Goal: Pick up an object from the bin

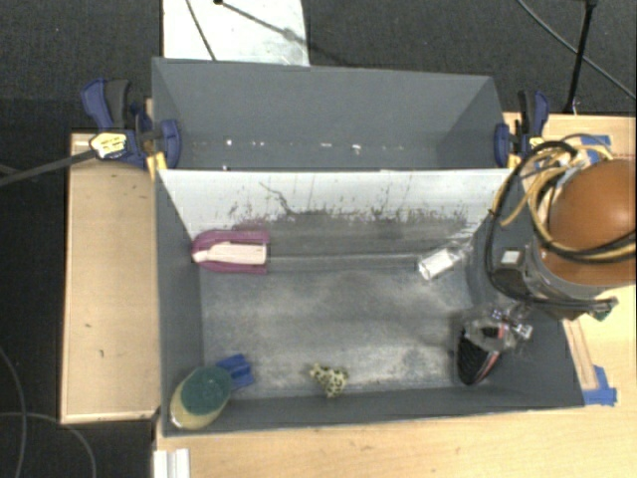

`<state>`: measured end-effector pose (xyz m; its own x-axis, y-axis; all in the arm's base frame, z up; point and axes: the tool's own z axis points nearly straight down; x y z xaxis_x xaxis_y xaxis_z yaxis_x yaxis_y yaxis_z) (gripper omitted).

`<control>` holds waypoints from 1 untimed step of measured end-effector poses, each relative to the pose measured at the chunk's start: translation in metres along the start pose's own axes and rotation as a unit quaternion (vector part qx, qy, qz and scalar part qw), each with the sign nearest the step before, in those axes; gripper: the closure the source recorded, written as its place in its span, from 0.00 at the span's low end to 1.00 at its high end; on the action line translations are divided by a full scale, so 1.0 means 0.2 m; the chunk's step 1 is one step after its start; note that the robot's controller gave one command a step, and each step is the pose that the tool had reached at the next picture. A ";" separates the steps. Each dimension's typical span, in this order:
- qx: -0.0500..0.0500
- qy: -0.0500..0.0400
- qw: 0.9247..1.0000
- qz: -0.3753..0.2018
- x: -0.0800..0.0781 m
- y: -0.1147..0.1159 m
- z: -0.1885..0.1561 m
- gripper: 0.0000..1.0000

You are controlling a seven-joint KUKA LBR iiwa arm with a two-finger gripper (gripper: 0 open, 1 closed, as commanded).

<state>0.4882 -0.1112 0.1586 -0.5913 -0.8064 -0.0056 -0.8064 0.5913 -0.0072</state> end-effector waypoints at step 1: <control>0.001 0.000 1.000 -0.011 -0.05 -0.12 -0.29 1.00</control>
Offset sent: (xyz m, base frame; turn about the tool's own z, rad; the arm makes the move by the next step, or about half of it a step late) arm 0.0215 -0.0052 0.0547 -0.0252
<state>0.5126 -0.1166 0.2176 -0.5730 -0.8195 -0.0051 -0.8195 0.5731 -0.0093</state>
